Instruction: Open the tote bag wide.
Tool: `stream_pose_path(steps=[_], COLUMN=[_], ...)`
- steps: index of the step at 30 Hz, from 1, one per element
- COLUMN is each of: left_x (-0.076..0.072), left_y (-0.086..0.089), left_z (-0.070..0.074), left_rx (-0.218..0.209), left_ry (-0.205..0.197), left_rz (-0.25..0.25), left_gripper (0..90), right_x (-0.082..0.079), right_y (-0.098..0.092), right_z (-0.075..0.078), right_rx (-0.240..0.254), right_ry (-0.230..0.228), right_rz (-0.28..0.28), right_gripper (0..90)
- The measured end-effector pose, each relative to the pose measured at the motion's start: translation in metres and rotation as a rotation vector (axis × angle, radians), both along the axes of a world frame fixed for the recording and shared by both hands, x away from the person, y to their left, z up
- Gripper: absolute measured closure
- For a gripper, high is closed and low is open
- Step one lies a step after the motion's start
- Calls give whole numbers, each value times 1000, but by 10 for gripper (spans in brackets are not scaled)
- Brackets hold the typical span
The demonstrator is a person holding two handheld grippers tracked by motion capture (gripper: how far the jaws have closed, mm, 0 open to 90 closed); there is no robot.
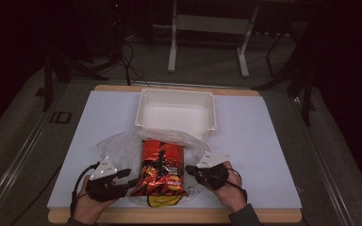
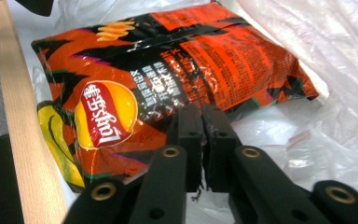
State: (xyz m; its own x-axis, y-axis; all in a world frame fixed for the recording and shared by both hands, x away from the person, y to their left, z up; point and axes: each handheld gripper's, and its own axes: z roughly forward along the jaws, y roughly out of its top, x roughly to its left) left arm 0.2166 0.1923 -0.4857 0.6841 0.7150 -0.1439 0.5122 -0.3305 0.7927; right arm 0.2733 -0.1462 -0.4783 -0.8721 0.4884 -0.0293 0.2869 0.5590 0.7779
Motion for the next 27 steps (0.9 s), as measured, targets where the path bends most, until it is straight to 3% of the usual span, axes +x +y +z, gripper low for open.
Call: stream_pose_path(steps=[11, 19, 27], left_x=[-10, -11, -13], left_y=[-4, -10, -16], left_z=[-11, -20, -24], left_rx=[14, 92, 139], left_ry=[32, 72, 83], left_rz=[-47, -75, -119], left_gripper=[512, 515, 594], right_x=[-1, 0, 0], right_y=[2, 1, 0], right_z=[-5, -8, -11], right_rx=[-14, -21, -23], right_ry=[5, 15, 20], right_rz=[16, 15, 10], right_gripper=[851, 823, 805])
